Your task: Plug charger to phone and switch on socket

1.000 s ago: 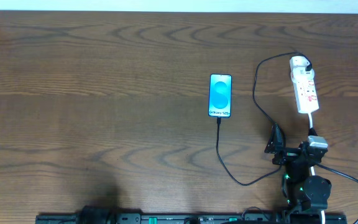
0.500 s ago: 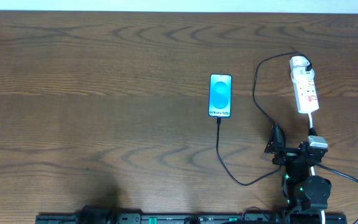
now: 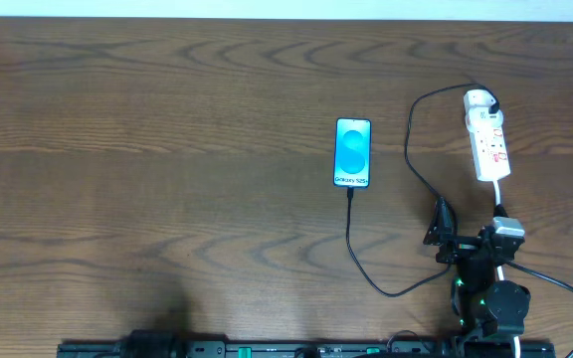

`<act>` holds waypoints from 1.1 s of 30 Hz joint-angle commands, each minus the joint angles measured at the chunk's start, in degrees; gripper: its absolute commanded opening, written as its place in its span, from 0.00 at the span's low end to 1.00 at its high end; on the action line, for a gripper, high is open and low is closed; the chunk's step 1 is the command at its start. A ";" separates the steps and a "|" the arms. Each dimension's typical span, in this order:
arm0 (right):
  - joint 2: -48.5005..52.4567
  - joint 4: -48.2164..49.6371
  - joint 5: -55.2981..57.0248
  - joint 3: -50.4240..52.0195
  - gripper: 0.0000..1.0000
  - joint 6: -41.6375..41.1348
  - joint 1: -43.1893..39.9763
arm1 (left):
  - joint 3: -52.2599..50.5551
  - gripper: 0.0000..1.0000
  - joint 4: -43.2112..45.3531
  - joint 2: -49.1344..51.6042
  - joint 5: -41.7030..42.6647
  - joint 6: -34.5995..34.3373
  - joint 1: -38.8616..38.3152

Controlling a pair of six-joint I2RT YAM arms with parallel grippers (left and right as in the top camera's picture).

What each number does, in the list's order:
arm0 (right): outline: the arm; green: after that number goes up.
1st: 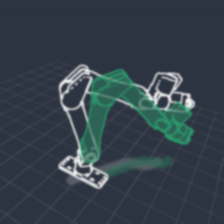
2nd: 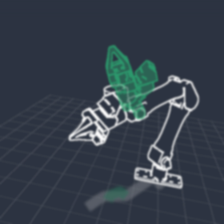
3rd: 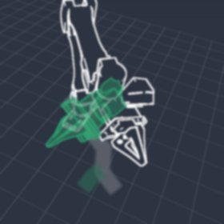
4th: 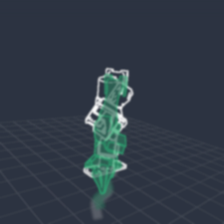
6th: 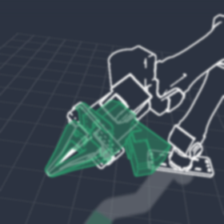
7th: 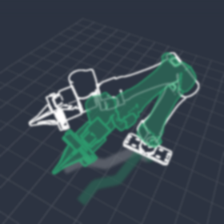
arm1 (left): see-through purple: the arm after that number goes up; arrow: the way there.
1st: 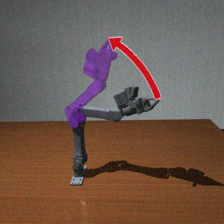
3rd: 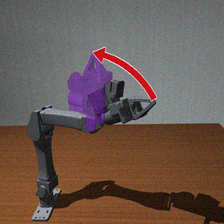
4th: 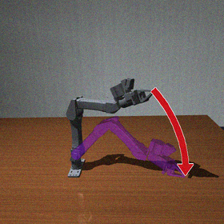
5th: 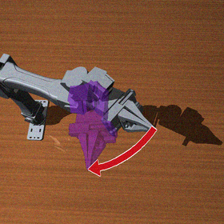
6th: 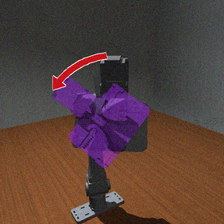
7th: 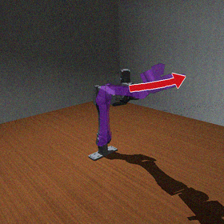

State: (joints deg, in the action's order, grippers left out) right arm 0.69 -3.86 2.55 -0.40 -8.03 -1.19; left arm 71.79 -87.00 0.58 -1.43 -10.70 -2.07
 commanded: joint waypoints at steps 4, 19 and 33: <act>-0.39 -0.22 0.11 0.11 0.99 0.85 0.39 | -3.26 0.98 9.55 -0.42 1.14 -0.55 3.02; -0.39 -0.24 0.11 0.11 0.99 0.85 0.39 | -29.27 0.98 30.97 -0.44 2.05 -0.50 3.02; -0.39 -0.22 0.11 0.11 0.99 0.83 0.39 | -47.01 0.98 48.15 -0.48 2.05 -0.50 3.02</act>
State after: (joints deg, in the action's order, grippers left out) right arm 0.69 -3.88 2.39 -0.40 -8.01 -1.19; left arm 27.64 -41.69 0.47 0.10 -10.70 0.71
